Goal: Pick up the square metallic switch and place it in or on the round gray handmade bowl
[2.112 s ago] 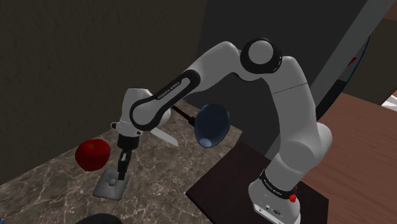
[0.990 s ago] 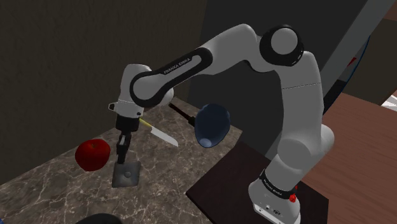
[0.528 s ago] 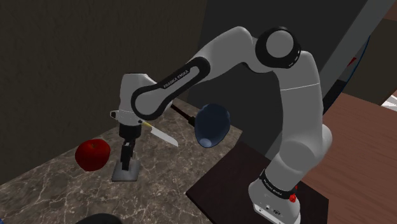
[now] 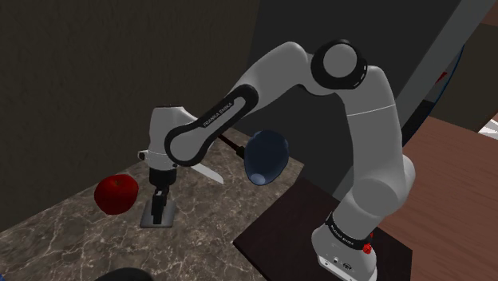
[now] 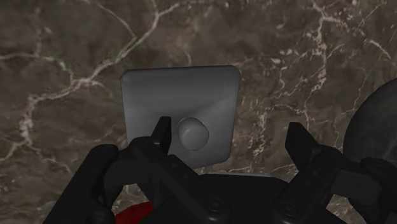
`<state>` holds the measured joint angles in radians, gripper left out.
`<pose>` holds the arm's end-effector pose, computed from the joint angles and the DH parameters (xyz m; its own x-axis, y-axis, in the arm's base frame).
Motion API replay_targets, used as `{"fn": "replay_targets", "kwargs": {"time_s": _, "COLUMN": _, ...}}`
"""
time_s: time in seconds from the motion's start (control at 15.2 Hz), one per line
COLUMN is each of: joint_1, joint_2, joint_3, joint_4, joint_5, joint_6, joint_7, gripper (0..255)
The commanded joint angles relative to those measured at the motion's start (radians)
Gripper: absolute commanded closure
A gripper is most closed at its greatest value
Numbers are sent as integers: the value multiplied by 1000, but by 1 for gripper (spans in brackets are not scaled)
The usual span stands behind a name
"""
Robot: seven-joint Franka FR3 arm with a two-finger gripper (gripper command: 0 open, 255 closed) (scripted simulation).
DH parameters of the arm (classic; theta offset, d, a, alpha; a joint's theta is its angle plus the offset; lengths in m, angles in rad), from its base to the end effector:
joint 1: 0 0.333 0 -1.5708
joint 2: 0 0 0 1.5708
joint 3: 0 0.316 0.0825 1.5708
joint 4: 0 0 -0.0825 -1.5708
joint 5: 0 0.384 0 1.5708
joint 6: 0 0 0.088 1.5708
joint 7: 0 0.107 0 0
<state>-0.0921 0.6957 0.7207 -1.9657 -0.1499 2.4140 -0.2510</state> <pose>0.4966 0.3474 0.1893 0.6307 0.7756 0.0278 0.7345 -0.5850 -0.3439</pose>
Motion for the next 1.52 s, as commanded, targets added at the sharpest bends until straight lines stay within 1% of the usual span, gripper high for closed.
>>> {"fn": "replay_targets", "kwargs": {"time_s": 0.0, "joint_1": 4, "joint_2": 7, "joint_3": -4, "joint_4": 0, "joint_5": -3, "joint_6": 6, "joint_7": 1, "gripper": 0}}
{"fn": "replay_targets", "kwargs": {"time_s": 0.4, "joint_1": 4, "joint_2": 7, "joint_3": -4, "joint_4": 0, "joint_5": -3, "joint_6": 6, "joint_7": 1, "gripper": 0}}
{"fn": "replay_targets", "kwargs": {"time_s": 0.46, "joint_1": 5, "joint_2": 8, "joint_3": -5, "joint_4": 0, "joint_5": -4, "joint_6": 7, "joint_7": 1, "gripper": 255}}
{"fn": "replay_targets", "kwargs": {"time_s": 0.79, "joint_1": 11, "joint_2": 12, "joint_3": -7, "joint_4": 5, "joint_5": -6, "joint_6": 7, "joint_7": 5, "gripper": 255}}
{"fn": "replay_targets", "kwargs": {"time_s": 0.86, "joint_1": 23, "joint_2": 26, "joint_3": -14, "joint_4": 14, "joint_5": -12, "joint_6": 12, "joint_7": 11, "gripper": 255}}
{"fn": "replay_targets", "kwargs": {"time_s": 0.92, "joint_1": 44, "joint_2": 41, "joint_3": -19, "joint_4": 57, "joint_5": -15, "joint_6": -12, "joint_7": 22, "gripper": 255}}
{"fn": "replay_targets", "kwargs": {"time_s": 0.99, "joint_1": 40, "joint_2": 32, "joint_3": -14, "joint_4": 51, "joint_5": -12, "joint_6": -15, "joint_7": 21, "gripper": 255}}
{"fn": "replay_targets", "kwargs": {"time_s": 1.06, "joint_1": 5, "joint_2": 6, "joint_3": -5, "joint_4": 0, "joint_5": -2, "joint_6": 6, "joint_7": 0, "gripper": 255}}
{"fn": "replay_targets", "kwargs": {"time_s": 1.45, "joint_1": -27, "joint_2": -54, "joint_3": 36, "joint_4": -7, "joint_5": 30, "joint_6": -46, "joint_7": -4, "gripper": 255}}
